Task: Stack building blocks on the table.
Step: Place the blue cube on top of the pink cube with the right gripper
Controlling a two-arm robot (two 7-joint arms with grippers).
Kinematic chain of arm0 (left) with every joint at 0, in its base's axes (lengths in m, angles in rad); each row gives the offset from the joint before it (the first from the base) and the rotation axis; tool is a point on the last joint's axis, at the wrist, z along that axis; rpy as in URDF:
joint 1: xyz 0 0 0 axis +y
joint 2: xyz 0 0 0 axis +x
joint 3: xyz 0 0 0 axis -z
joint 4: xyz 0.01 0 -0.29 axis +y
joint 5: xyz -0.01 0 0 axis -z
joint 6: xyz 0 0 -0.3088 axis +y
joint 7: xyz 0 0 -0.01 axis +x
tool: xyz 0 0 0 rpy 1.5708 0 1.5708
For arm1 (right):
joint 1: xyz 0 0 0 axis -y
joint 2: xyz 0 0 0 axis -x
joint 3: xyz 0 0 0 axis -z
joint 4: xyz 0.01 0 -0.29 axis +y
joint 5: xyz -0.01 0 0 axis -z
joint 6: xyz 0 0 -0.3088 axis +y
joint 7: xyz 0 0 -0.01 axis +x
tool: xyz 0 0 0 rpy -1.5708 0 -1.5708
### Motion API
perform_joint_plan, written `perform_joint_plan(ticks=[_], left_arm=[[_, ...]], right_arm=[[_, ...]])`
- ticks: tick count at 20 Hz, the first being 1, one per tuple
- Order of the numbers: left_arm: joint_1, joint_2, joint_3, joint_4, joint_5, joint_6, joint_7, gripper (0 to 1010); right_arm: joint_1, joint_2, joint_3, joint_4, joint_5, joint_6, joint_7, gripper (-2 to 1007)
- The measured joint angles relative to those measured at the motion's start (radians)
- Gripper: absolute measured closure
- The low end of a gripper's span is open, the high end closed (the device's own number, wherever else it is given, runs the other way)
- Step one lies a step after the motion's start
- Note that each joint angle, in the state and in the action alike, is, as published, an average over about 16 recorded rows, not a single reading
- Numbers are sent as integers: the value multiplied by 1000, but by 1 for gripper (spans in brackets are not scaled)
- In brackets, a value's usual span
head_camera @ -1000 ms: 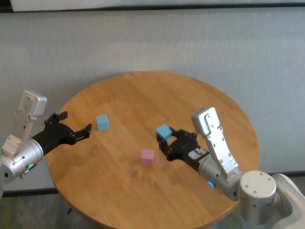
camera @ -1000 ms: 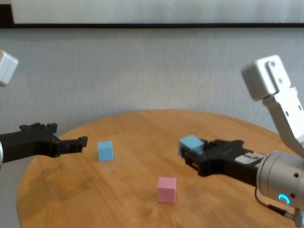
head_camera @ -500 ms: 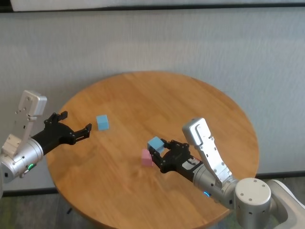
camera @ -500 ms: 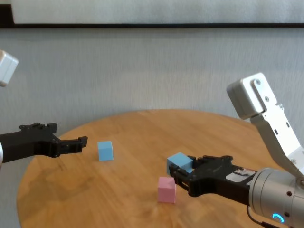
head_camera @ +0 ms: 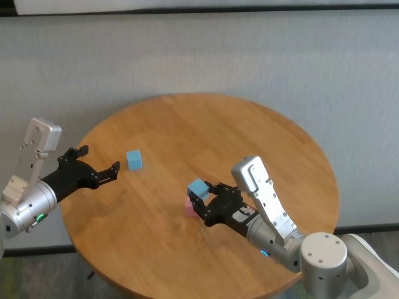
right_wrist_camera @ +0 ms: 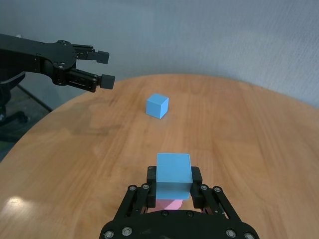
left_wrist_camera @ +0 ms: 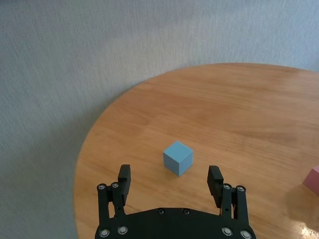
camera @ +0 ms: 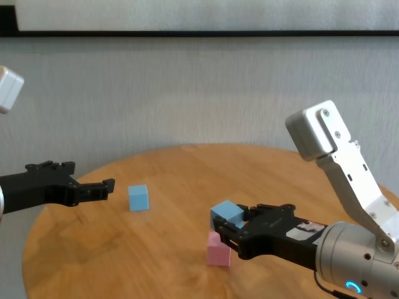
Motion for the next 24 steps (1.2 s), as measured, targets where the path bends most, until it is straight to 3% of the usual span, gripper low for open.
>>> perform_joint_plan(ticks=[24], left_arm=[[0, 0, 0, 0, 0, 0, 0, 10]], right_arm=[[29, -33, -24, 70, -40, -30, -7, 643]])
